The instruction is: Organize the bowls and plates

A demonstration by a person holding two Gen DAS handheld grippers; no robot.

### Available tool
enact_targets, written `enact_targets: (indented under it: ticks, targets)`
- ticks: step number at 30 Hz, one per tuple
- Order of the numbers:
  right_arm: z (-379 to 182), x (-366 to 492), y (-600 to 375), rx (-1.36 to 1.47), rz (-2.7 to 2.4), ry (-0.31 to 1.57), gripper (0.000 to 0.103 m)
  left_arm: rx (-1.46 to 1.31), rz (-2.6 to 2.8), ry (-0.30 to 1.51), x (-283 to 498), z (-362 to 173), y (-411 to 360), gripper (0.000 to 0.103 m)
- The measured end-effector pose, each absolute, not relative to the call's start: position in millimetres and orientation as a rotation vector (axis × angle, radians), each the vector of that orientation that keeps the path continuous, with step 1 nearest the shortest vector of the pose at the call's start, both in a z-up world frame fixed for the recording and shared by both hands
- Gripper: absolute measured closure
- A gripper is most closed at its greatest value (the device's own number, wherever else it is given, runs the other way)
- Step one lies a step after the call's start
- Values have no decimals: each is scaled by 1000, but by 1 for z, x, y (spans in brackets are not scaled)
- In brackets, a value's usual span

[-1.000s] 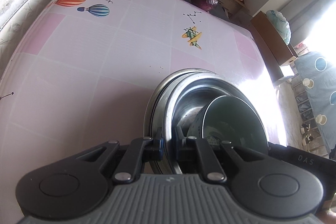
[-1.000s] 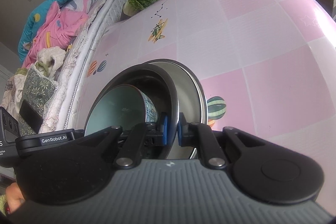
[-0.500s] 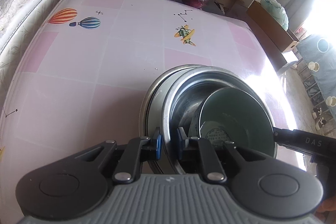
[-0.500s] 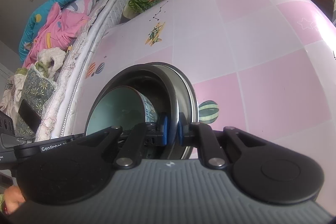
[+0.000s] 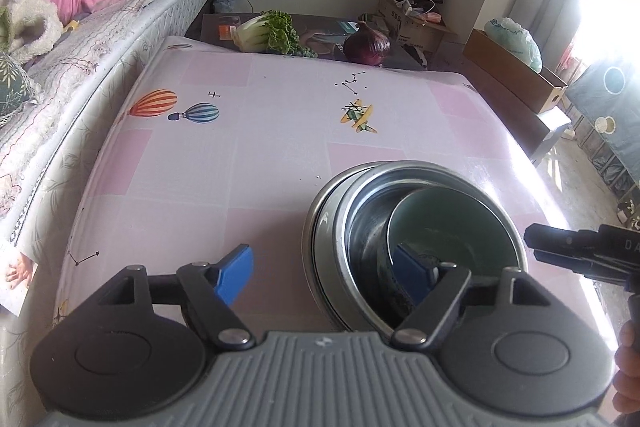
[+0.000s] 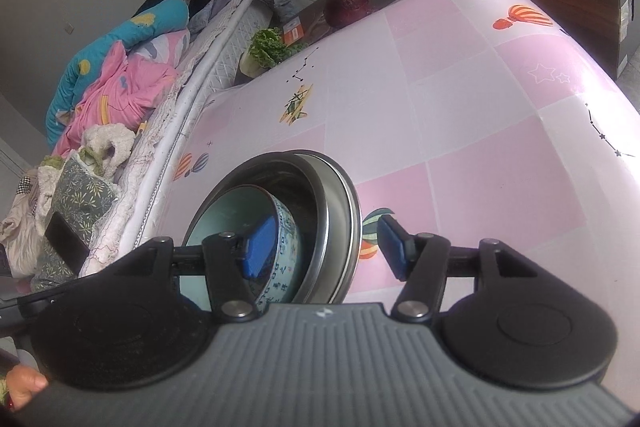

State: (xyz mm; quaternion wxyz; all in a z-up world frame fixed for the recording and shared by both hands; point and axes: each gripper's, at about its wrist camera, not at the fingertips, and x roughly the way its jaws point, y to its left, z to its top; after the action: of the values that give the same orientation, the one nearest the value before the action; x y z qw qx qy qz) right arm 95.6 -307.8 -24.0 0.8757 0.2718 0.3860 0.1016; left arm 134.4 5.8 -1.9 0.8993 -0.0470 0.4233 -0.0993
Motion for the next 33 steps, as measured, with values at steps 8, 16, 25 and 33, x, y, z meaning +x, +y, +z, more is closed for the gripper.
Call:
enact_targets:
  ticks: [8,16,25,33]
  targets:
    - [4,54,-299,496,229,707,26,-23,-181,803,107,13,4,7]
    - [23,10,-270,307,211,668,11,75,-83,712,71,26,-5,0]
    - [37,-25,-251,164,105,674,1,116,-17,799,63,23,-5,0]
    - [36,-35,-236,52,-26,695,1,142,-9,860,57,12,-12,0]
